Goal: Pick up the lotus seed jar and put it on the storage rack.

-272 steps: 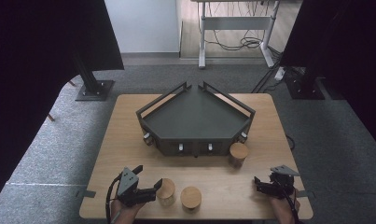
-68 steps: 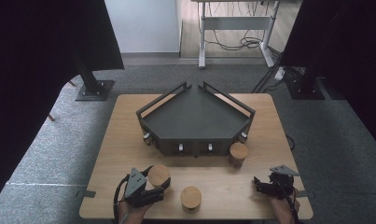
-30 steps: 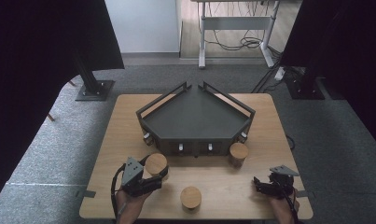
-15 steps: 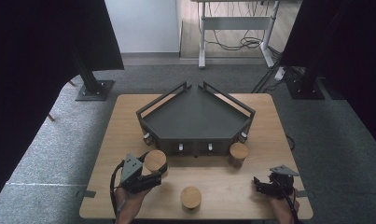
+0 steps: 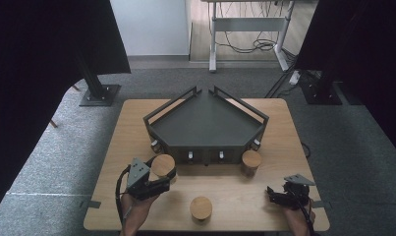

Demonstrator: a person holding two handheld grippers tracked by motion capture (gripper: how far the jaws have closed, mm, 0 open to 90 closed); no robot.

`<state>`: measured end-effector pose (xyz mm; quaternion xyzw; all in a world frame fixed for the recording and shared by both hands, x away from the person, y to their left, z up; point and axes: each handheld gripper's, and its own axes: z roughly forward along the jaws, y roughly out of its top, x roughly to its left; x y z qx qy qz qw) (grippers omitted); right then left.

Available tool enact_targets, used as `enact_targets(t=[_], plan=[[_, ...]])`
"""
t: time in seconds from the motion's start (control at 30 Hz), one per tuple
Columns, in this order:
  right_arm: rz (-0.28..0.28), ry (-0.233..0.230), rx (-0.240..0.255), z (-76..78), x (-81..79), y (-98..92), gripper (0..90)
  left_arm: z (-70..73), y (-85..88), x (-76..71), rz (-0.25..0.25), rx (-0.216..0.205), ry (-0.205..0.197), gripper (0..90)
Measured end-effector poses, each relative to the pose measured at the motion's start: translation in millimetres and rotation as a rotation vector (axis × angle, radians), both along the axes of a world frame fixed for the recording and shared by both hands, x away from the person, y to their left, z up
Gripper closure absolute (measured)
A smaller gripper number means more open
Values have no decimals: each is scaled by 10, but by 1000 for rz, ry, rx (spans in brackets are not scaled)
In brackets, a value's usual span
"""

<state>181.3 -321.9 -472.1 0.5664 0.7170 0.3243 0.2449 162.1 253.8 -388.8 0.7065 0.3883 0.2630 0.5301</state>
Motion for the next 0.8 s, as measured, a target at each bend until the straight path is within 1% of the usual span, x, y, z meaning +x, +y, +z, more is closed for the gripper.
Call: enact_targets(t=[0.23,0.57,0.8], plan=[[1,0,0,0,0,0,59,46,10,33,11,-3,2,238],[1,0,0,0,0,0,58,122,9,80,21,7,1,238],[2,0,0,0,0,0,59,187,12,117,29,7,-3,238]])
